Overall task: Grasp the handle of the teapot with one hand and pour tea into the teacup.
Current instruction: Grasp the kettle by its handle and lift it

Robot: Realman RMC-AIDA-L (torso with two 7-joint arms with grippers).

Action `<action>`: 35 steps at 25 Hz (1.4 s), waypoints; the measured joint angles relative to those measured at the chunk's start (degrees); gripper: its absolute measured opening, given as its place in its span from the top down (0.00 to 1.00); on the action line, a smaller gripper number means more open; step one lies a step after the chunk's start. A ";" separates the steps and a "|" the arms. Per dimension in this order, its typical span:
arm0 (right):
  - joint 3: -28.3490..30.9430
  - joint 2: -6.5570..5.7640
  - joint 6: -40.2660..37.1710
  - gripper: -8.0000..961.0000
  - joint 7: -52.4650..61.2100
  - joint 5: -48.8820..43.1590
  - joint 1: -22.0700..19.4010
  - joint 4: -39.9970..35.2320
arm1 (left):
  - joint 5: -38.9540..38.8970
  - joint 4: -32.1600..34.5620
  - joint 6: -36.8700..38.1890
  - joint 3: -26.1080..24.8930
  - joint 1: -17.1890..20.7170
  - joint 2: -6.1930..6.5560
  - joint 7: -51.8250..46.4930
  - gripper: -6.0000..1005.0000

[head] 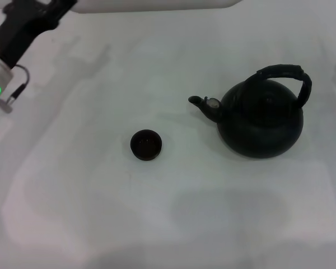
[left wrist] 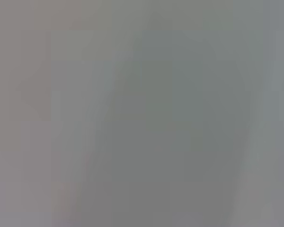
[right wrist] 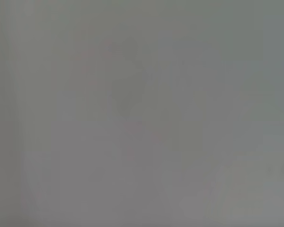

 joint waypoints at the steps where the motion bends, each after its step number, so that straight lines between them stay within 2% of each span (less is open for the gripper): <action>1: 0.06 0.02 -0.15 0.19 0.03 0.55 -0.02 -0.28 | -2.31 -1.29 0.18 -0.07 0.07 0.00 2.50 0.11; 6: 0.13 0.15 -2.02 0.19 2.16 2.77 -0.48 -1.42 | -9.99 -6.30 0.42 -0.14 0.66 -0.08 12.29 0.11; 13: -0.84 -0.04 -8.76 0.20 13.21 2.40 -1.51 0.00 | -19.41 -9.81 2.37 0.07 3.19 -0.51 16.35 0.11; 18: -4.61 -0.15 -17.26 0.20 15.22 1.98 -4.12 0.19 | -19.97 -11.07 3.52 0.32 3.72 -0.27 18.05 0.11; 21: -8.90 -0.52 -25.02 0.20 18.92 1.95 -6.11 0.42 | -20.39 -11.52 3.59 0.47 3.72 -0.26 16.78 0.11; 25: -14.17 -0.62 -32.35 0.20 23.49 1.09 -7.24 4.21 | -20.11 -11.55 4.06 2.15 3.81 -0.21 16.04 0.11; 29: -17.31 -0.41 -32.68 0.20 24.26 -2.39 -7.33 7.41 | -20.28 -11.57 5.74 2.44 3.90 -0.21 16.14 0.11; 35: -17.98 -0.34 -30.86 0.20 24.35 -6.21 -7.46 8.39 | -20.09 -11.62 6.72 2.49 4.05 -0.25 16.91 0.11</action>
